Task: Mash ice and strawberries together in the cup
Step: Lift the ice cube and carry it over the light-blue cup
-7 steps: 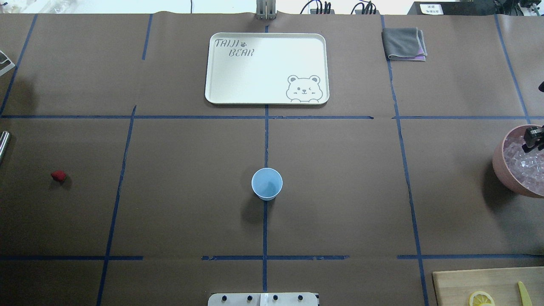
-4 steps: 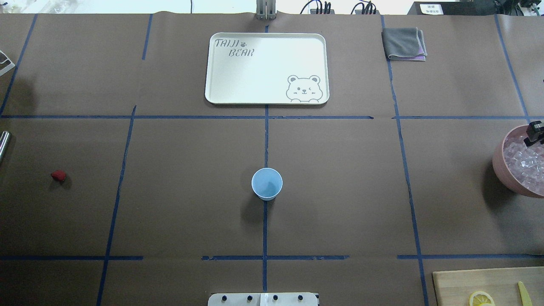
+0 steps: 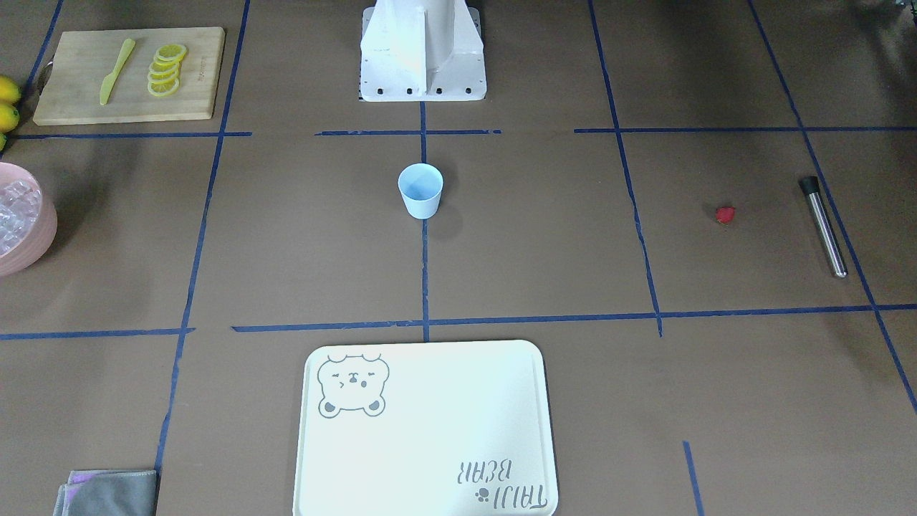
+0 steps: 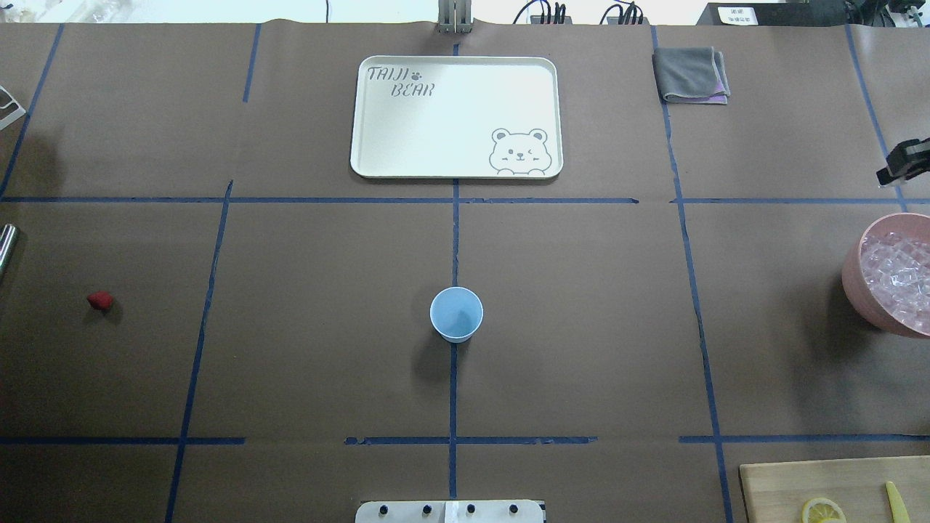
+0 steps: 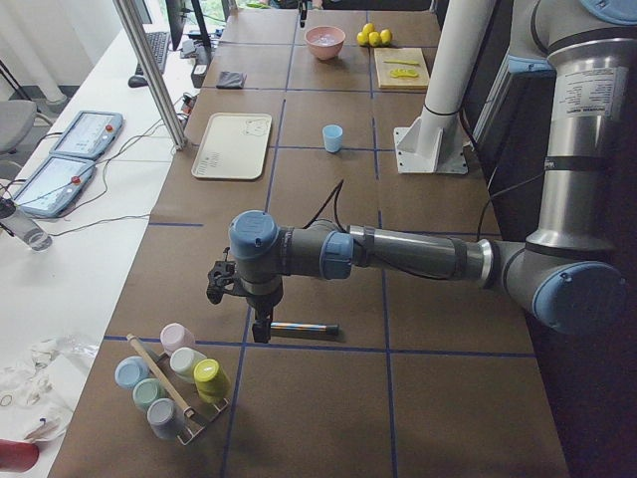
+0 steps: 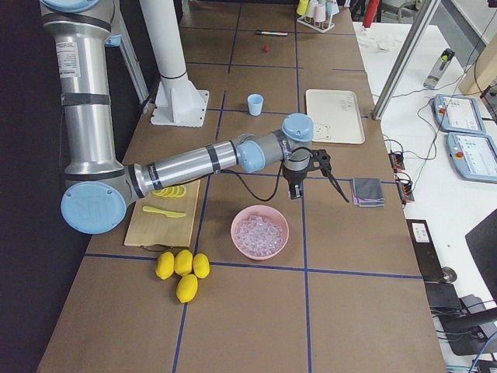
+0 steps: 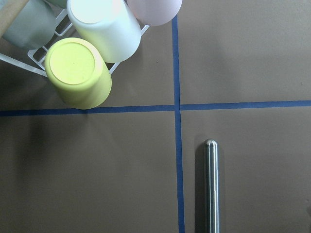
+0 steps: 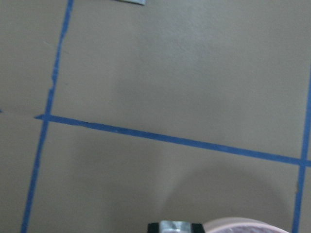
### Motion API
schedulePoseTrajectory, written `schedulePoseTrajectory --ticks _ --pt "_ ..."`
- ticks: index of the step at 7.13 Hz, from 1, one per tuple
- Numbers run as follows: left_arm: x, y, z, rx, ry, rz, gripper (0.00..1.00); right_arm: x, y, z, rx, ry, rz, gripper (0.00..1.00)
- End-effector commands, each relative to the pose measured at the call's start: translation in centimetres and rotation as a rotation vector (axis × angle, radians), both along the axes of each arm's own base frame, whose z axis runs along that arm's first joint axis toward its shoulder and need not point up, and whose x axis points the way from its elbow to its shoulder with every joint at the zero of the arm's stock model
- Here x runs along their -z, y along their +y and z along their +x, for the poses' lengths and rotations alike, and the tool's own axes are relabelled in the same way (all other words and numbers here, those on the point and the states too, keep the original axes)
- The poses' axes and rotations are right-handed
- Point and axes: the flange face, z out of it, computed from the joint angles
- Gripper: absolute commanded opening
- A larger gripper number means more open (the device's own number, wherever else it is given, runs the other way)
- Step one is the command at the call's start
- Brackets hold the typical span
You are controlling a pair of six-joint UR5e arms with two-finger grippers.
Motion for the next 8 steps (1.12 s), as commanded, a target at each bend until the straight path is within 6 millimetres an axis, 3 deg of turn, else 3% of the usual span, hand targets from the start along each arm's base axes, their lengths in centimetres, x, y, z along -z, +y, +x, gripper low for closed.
schedulePoseTrajectory --ticks 1,4,6,8 --pt "0.0 -0.1 0.0 0.0 0.0 0.0 1.0 8.1 -1.9 -7.8 0.0 -0.08 -0.005 0.01" --pt "-0.1 0.0 0.0 0.0 0.0 -0.001 1.0 20.1 0.2 -21.5 -0.033 -0.203 -0.151 0.01" --pt "-0.2 0.1 0.0 0.0 0.002 -0.004 1.0 26.7 6.0 -32.7 -0.104 -0.209 -0.206 0.02" --pt "-0.4 0.3 0.0 -0.001 0.001 -0.006 1.0 31.1 11.1 -39.8 -0.096 -0.139 -0.196 0.02"
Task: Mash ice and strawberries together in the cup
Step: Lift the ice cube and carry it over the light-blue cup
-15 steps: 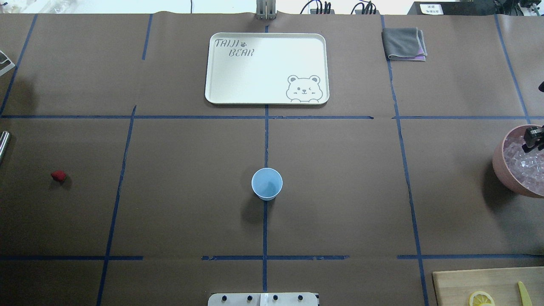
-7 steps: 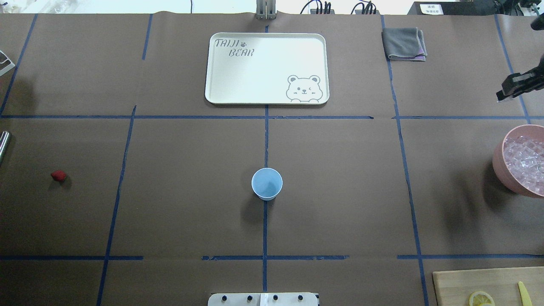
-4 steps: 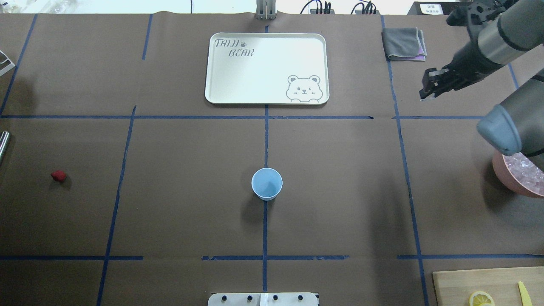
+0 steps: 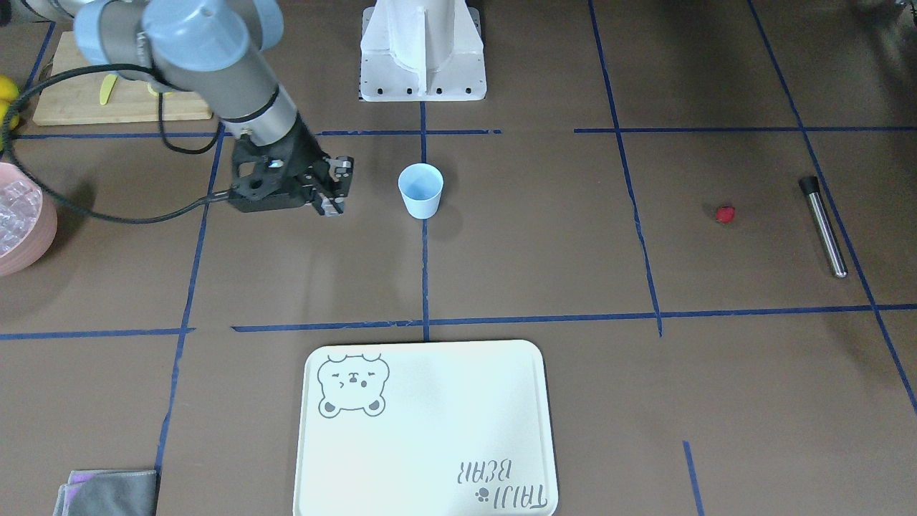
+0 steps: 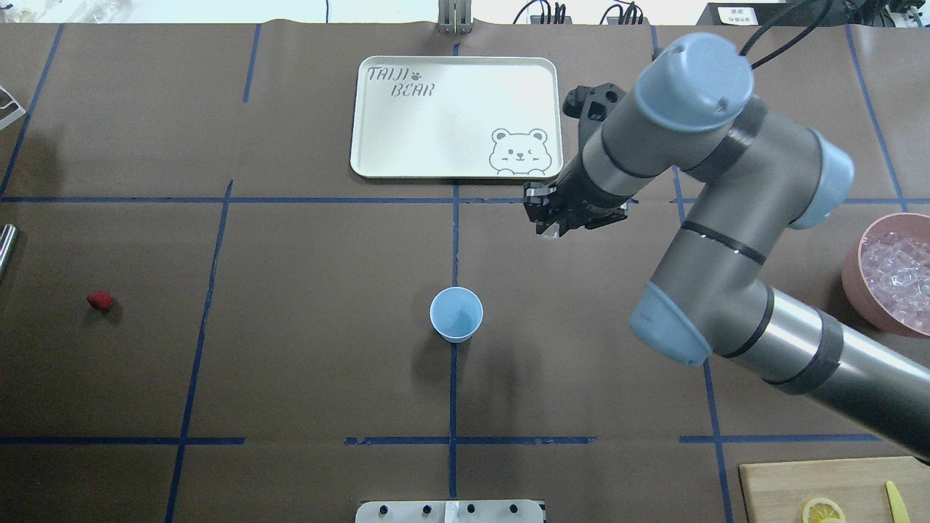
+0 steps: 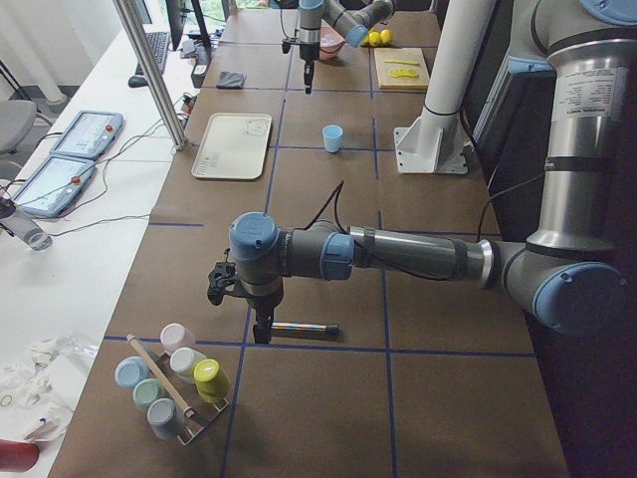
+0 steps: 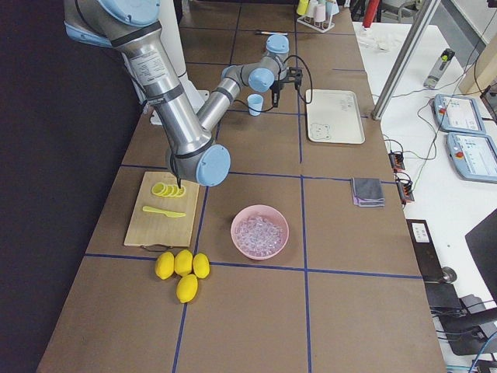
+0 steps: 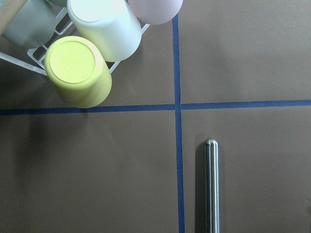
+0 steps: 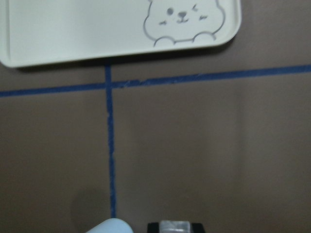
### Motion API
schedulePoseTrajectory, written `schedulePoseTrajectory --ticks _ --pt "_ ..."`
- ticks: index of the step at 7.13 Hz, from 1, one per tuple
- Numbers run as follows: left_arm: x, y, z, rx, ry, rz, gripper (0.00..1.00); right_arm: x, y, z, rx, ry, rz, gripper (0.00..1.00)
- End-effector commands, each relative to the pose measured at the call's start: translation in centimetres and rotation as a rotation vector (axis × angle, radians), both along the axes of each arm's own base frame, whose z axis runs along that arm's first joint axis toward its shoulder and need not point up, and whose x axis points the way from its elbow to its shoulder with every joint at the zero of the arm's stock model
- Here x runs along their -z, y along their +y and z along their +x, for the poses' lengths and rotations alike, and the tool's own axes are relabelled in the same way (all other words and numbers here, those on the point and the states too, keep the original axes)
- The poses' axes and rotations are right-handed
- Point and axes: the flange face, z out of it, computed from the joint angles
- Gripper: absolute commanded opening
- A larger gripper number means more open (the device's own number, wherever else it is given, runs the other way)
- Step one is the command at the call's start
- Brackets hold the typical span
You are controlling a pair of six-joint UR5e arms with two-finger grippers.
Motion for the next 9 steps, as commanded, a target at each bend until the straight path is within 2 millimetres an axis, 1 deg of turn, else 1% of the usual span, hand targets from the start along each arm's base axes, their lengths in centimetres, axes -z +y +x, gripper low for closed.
schedulePoseTrajectory --ticks 1,2,3,4,5,7,8,9 --pt "-0.1 0.1 0.0 0.0 0.0 -0.002 1.0 3.1 5.5 -6.5 0.019 0.045 0.015 0.02" --pt "-0.2 0.1 0.0 0.0 0.0 -0.004 1.0 3.1 7.2 -7.9 0.022 0.051 0.015 0.02" --pt "-0.2 0.1 0.0 0.0 0.0 -0.004 1.0 3.2 7.7 -8.5 0.027 0.055 0.019 0.02" --pt "-0.3 0.2 0.0 0.0 0.0 -0.006 1.0 3.9 7.2 -9.9 0.026 0.062 0.015 0.02" --pt "-0.3 0.2 0.0 -0.001 0.0 -0.005 1.0 3.8 6.8 -10.7 0.026 0.074 0.012 0.02" --pt "-0.3 0.2 0.0 -0.001 0.0 -0.005 1.0 4.4 6.8 -10.7 0.026 0.066 0.016 0.04" --pt "-0.3 0.2 0.0 -0.001 0.0 -0.005 1.0 4.4 6.8 -10.7 0.026 0.063 0.017 0.07" --pt "-0.3 0.2 0.0 -0.001 0.0 -0.005 1.0 4.6 6.8 -10.7 0.027 0.06 0.02 0.13"
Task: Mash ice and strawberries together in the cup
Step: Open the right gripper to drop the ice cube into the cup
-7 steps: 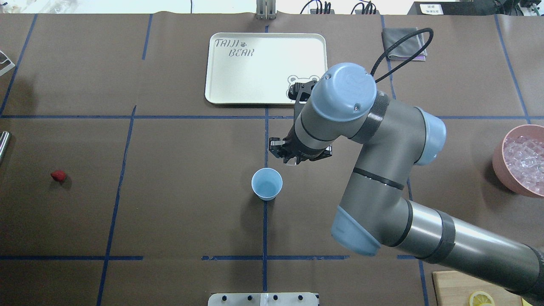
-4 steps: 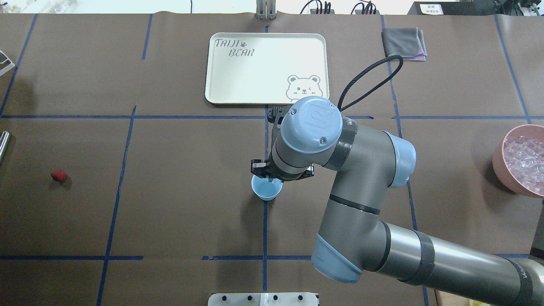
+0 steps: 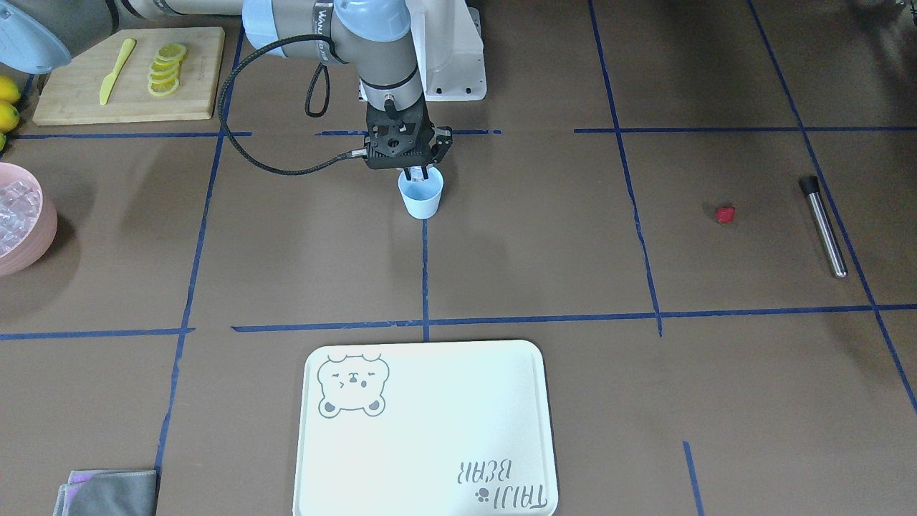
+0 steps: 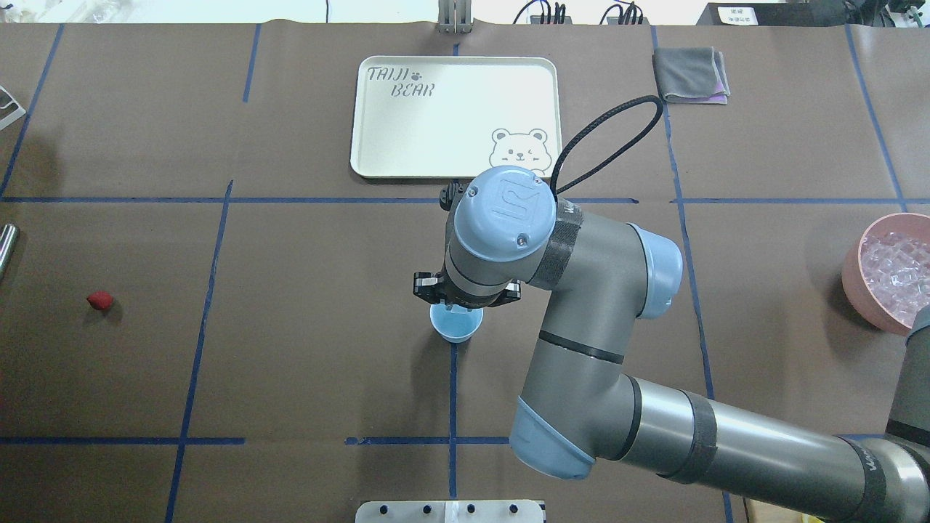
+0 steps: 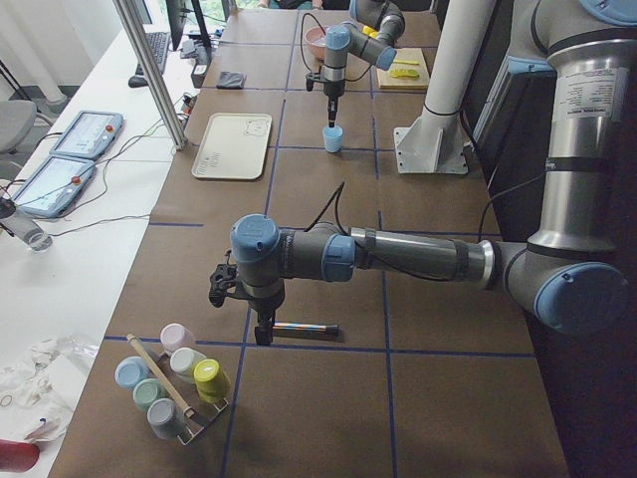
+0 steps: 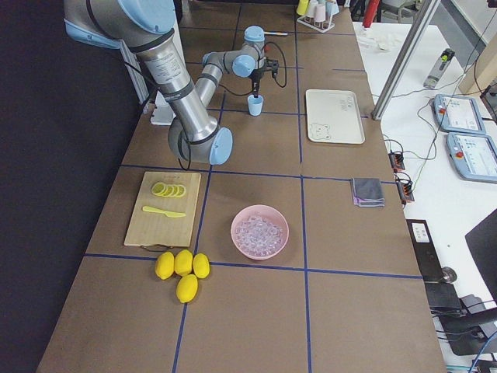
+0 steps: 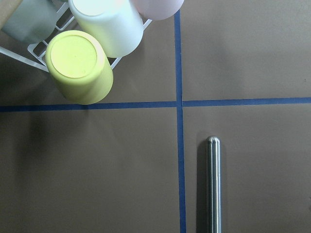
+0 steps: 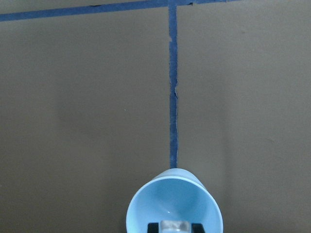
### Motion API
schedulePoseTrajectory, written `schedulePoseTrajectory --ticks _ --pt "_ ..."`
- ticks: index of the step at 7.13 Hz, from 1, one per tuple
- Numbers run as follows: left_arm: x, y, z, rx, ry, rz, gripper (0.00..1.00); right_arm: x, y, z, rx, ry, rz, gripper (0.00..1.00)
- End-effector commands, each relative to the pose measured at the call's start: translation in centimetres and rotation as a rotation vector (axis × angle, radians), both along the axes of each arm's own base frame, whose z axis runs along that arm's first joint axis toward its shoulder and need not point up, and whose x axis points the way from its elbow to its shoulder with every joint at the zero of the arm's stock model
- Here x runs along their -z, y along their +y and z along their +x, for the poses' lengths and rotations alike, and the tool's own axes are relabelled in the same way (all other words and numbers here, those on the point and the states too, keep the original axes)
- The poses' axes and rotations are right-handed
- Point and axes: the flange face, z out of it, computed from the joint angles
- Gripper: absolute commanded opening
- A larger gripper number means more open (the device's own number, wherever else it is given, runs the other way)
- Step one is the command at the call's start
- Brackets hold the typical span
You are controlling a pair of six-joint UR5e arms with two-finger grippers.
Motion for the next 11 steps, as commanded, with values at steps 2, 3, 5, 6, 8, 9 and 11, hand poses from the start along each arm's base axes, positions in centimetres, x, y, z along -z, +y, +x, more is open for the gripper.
schedulePoseTrajectory --ticks 2,3,5,6,8,9,11 --pt "0.0 0.0 0.0 0.0 0.0 0.0 1.0 0.8 -0.1 0.1 0.006 -0.012 0.016 0.29" --pt "-0.1 0.0 0.0 0.0 0.0 -0.002 1.0 0.7 -0.1 0.0 0.005 -0.009 0.015 0.43" --pt "0.0 0.0 0.0 0.001 0.0 -0.001 1.0 0.6 -0.2 0.0 -0.004 -0.007 0.011 0.6" --pt "0.1 -0.1 0.0 0.001 0.0 0.0 1.0 0.7 -0.1 0.1 -0.004 -0.008 0.012 0.61" --pt "0.1 -0.1 0.0 0.001 0.0 0.0 1.0 0.7 -0.2 0.1 -0.007 -0.008 0.01 0.78" --pt "0.2 -0.1 0.0 0.001 0.0 0.002 1.0 1.0 -0.6 0.7 -0.023 -0.013 0.022 0.98" --pt "0.6 -0.2 0.0 0.013 0.001 0.001 1.0 0.6 -2.0 5.5 -0.076 -0.04 0.035 0.99"
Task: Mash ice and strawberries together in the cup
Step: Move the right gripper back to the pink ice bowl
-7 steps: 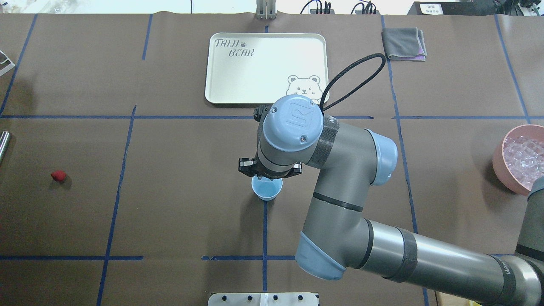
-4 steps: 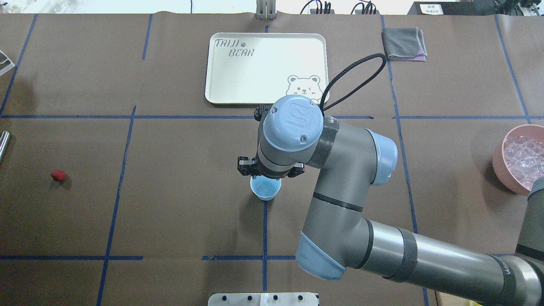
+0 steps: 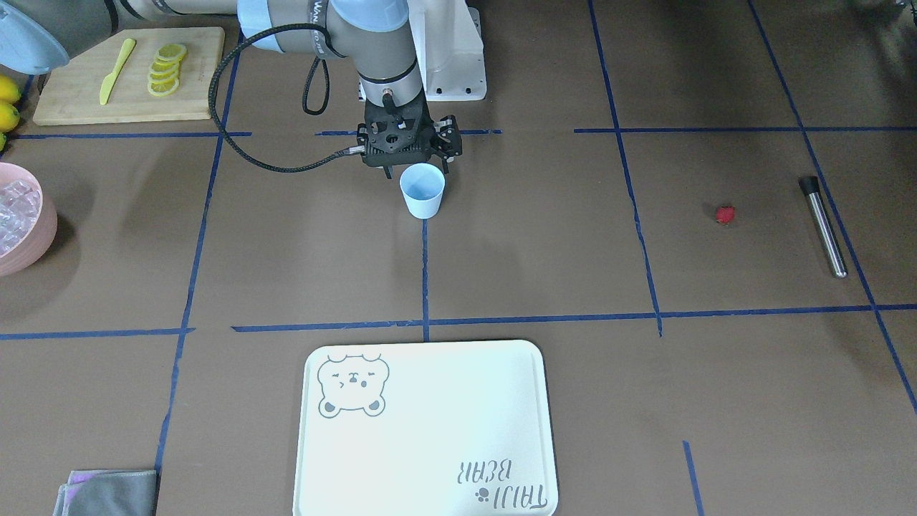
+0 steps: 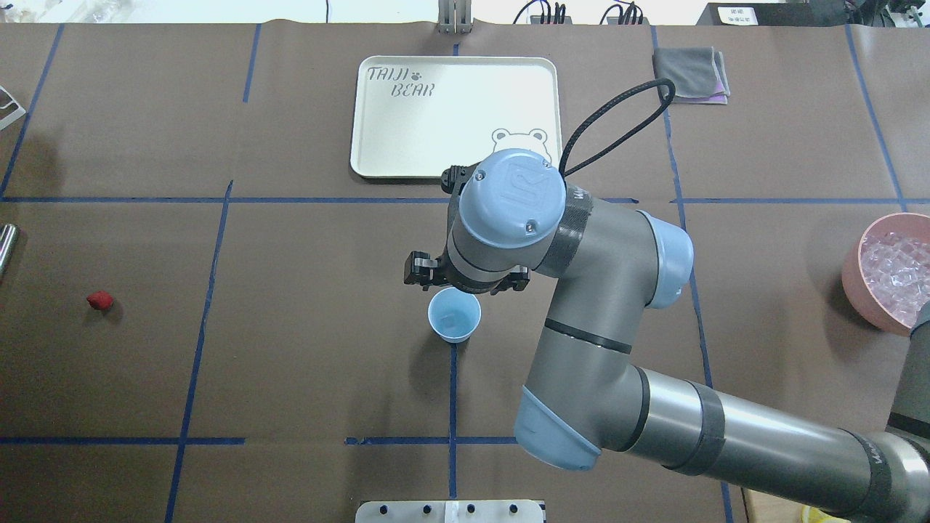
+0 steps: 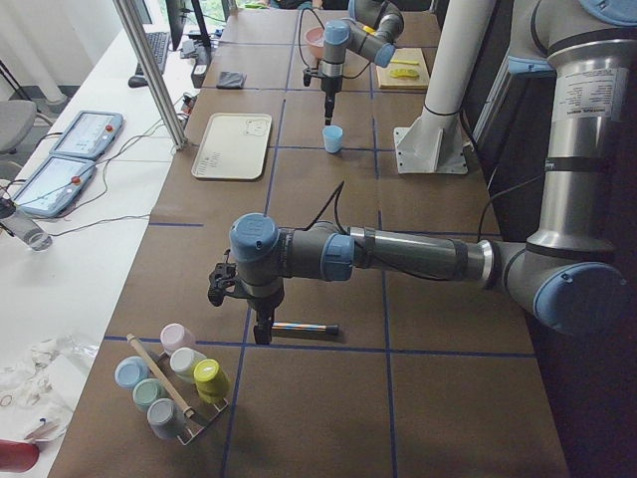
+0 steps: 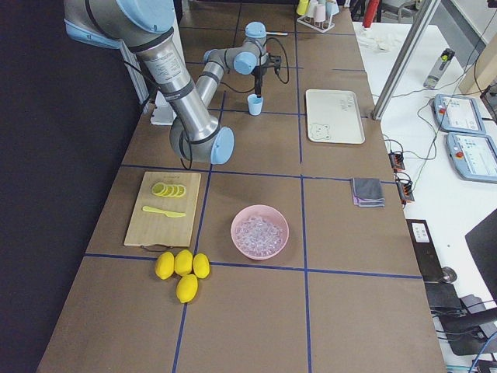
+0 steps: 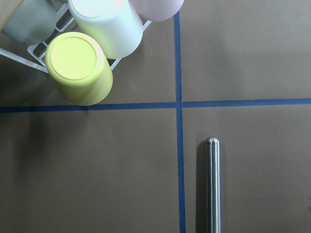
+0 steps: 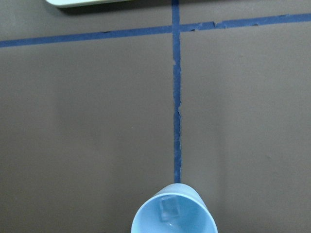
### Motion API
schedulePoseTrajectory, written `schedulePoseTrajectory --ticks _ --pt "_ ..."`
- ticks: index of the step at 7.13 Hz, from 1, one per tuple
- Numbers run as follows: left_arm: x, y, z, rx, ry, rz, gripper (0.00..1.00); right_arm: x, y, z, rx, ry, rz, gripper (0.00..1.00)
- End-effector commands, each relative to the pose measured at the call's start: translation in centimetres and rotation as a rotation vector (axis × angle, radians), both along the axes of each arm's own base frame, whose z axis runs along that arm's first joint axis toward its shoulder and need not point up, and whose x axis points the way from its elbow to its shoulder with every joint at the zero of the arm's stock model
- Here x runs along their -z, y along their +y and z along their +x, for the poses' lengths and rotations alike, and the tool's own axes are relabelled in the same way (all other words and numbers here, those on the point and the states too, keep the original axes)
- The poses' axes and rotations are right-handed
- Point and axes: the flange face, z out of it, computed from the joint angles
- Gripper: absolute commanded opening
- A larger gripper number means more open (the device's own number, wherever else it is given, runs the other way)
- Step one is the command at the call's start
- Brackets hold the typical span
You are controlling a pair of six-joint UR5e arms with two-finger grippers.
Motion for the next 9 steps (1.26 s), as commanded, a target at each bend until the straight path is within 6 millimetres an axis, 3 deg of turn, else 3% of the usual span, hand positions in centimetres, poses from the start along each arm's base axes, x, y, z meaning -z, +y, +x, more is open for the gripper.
schedulePoseTrajectory --ticks 1,3,5,6,7,9 --pt "0.7 -0.1 0.0 0.027 0.002 -0.011 1.0 -1.3 -1.1 7.3 -0.059 -0.014 0.011 0.99" --pt "1.9 -0.2 0.0 0.031 0.003 0.01 1.0 -3.3 -1.8 15.0 -0.047 0.05 0.105 0.99" --pt "2.4 -0.2 0.0 0.031 0.004 0.019 1.0 -9.4 -5.7 23.7 -0.071 0.059 -0.018 0.99" --pt "2.4 -0.2 0.0 0.031 0.004 0.02 1.0 -13.3 -5.8 26.9 -0.047 0.103 0.008 0.99" --pt "2.8 -0.1 0.0 0.031 0.005 0.028 1.0 -17.9 -6.6 31.4 0.028 0.173 0.104 0.99" --pt "3.6 0.0 0.0 0.031 0.005 0.043 1.0 -25.3 -5.9 38.3 0.146 0.231 0.189 0.99"
